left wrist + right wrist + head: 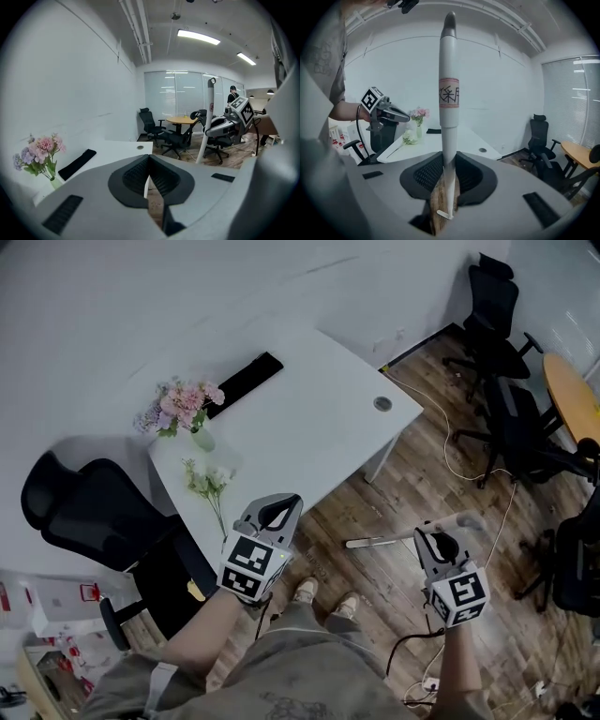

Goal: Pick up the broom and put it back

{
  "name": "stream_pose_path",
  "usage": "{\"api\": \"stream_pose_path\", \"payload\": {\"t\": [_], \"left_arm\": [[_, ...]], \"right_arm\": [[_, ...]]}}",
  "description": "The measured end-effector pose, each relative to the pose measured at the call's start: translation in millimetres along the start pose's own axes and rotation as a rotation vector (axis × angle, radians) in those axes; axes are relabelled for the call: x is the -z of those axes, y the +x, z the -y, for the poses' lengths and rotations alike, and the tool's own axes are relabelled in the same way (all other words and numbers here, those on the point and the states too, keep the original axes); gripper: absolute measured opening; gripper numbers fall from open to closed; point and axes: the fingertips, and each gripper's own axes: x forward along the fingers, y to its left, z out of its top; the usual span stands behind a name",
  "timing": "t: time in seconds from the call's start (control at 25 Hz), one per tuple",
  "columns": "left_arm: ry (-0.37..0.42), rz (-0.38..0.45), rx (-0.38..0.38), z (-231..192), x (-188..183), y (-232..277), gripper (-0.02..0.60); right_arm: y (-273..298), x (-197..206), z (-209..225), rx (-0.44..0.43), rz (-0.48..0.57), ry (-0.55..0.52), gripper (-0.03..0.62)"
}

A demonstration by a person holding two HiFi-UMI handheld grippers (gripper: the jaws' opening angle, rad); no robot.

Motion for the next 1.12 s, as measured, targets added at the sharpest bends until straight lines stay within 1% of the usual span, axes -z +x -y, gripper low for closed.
{"api": "stream_pose_path", "payload": {"t": [0.16,0.32,0.52,0.64,0.76,0.88,1.12], "left_arm": [[-0.024,-0.057,-0.039,-7.6,30.4,1.4,0.017],[-0.054,-0.130,-0.059,-11.1,62.5,3.9,0.017],[-0.074,-0.179,-0.084,-18.7,95.9,10.3,0.017],[-0.083,-0.197,-0.089,-19.6,117.0,15.5,0.017],[-0.078,-0.209,-0.092,-22.3,138.4,22.1,0.017],[-0.077,-0.214,-0.102,-25.4,156.2,26.7,0.017],[-0.079,-0.210,-0.117,-32.0,173.3,32.1,0.017]], "right_arm": [[34.8,26.6,-12.0,-0.068,-0.060,-0.031,0.100],[65.6,57.3,-26.0,-0.146,-0.108,-0.047,0.100],[103.2,98.5,-44.6,-0.234,-0.167,-0.071,0.100],[125.3,125.5,-56.8,-0.280,-0.185,-0.078,0.100],[145.2,151.8,-67.2,-0.307,-0.201,-0.076,0.100],[158.6,175.6,-76.6,-0.330,-0.225,-0.101,0.100],[185.1,199.0,-93.5,-0.368,-0.249,-0.158,0.100]]}}
